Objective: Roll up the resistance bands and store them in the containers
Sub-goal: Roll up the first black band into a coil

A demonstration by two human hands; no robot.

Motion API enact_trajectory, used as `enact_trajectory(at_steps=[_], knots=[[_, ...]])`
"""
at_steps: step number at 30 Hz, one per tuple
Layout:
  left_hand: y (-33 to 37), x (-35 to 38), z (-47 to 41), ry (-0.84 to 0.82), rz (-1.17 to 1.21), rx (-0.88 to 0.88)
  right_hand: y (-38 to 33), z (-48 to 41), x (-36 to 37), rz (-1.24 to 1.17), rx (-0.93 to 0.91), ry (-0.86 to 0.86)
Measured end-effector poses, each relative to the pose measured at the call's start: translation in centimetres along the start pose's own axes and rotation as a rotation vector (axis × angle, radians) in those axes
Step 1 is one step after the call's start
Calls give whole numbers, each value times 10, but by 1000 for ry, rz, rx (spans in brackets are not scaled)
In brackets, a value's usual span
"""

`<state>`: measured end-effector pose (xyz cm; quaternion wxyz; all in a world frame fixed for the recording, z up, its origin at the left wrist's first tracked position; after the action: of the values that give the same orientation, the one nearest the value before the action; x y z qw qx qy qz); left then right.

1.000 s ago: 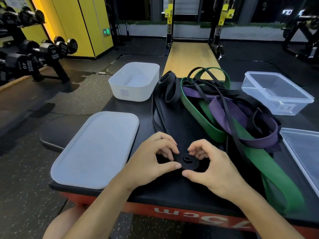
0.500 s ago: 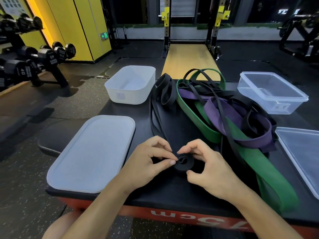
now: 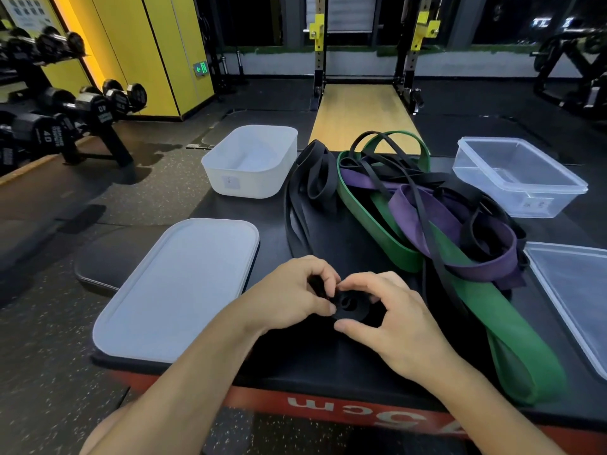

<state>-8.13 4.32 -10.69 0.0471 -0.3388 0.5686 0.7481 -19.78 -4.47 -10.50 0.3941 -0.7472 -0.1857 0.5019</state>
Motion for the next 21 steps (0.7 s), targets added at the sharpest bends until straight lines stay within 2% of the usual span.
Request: enact_trajectory(at_steps=[3,6,9,11,18,21], knots=[[-3,5,-1,12,123,-33,-1,1,3,15,-24,-12],[-6,1,11,156,160,-31,-2,-1,3,-6,-36,-11],[-4,-5,28,307,158,67,-5,1,1,-44,-66,10],[-8,-8,31,352,173,76,-7,3,0,-89,-84,12],[-5,-3,28,293,133,119,-10,6,2,-98,-153,-25],[7,1,29,257,39,221,-10,6,3,-112,-157,-42]])
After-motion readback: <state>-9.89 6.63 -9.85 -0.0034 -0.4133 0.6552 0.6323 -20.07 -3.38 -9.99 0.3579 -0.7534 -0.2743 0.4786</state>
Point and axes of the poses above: each hand's wrist, its own z-axis away from the middle knuckle, its own x-axis out of the palm, y = z × x, the point moved 10 cm from there along -z, towards the middle knuckle, and after that the axes turned 6 degrees about -z, right-handed, at the moved point
